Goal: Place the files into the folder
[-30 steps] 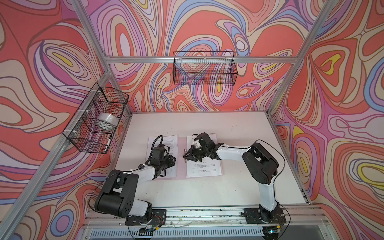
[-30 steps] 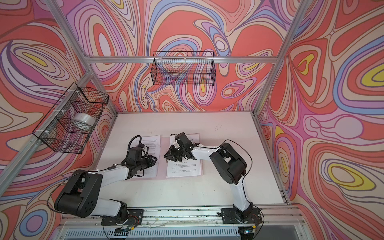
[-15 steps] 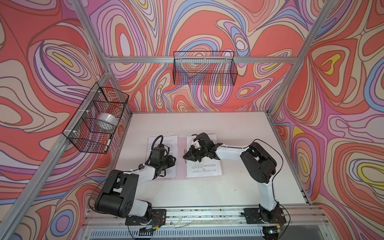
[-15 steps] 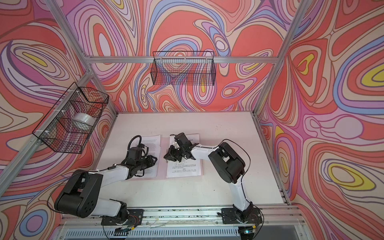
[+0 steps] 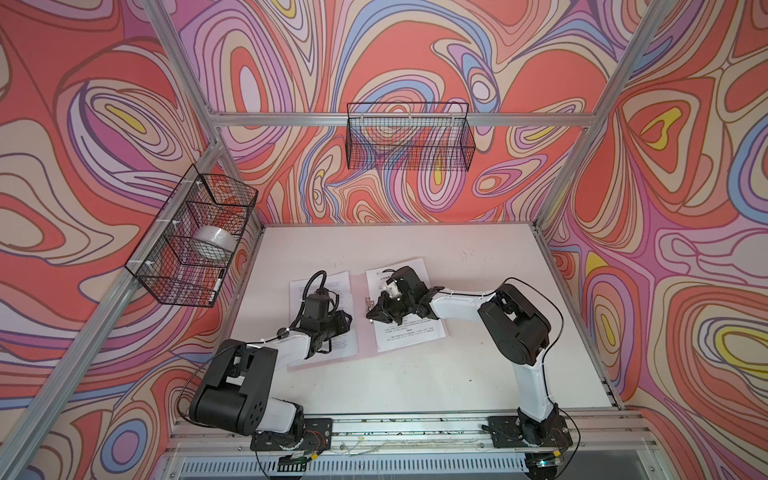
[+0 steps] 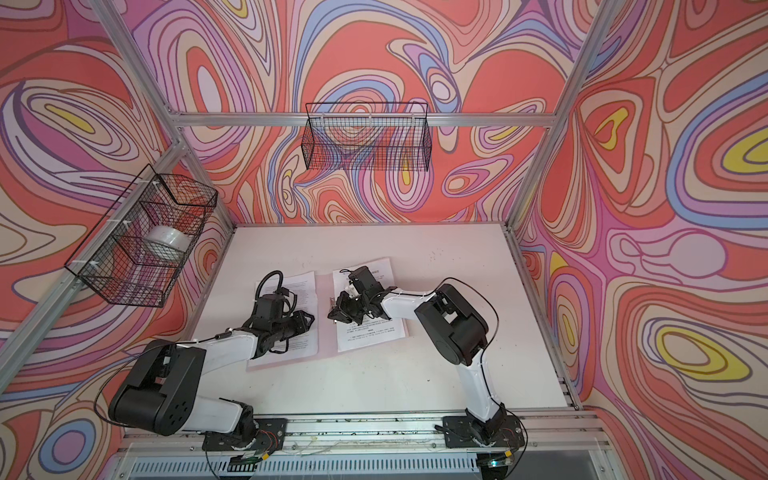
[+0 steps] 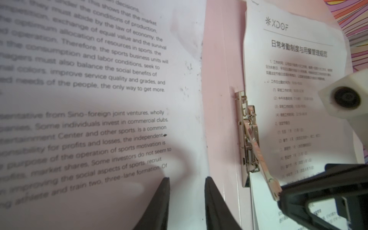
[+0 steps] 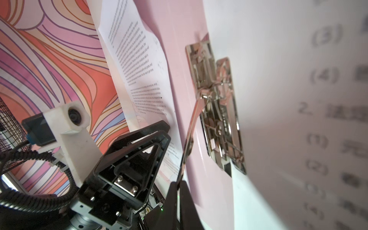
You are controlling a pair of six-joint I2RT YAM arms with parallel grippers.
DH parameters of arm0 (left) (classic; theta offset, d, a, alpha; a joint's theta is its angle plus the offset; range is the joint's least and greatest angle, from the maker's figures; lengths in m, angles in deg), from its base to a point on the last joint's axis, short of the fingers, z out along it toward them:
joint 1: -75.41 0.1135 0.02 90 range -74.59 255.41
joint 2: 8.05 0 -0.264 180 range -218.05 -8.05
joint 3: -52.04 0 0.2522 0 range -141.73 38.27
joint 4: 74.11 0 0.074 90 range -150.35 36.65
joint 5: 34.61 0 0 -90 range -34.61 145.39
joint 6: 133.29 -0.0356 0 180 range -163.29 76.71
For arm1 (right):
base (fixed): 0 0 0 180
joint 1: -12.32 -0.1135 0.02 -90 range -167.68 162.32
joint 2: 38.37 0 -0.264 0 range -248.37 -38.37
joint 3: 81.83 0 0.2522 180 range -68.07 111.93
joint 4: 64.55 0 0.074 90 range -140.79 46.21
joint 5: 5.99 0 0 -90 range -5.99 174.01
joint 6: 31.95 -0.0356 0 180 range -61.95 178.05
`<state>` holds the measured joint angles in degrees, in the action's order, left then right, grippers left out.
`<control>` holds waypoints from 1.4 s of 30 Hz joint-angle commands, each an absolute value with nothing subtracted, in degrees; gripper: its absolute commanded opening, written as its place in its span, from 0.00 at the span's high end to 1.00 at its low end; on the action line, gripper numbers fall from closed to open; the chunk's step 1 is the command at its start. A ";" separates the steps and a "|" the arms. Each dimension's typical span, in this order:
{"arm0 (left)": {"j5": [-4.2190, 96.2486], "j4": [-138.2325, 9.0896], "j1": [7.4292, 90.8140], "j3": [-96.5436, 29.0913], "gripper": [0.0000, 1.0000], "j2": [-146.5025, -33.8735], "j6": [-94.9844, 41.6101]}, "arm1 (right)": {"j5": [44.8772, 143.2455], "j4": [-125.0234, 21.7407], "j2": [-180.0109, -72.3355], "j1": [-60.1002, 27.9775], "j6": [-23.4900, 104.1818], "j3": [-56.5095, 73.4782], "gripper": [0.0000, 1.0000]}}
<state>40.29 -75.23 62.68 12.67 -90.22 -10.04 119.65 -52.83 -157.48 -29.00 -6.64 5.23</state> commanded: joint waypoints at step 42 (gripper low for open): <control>39.92 -70.46 63.02 6.55 0.70 -95.85 -10.84 | 108.89 -28.97 -165.66 -26.88 8.07 10.19 1.00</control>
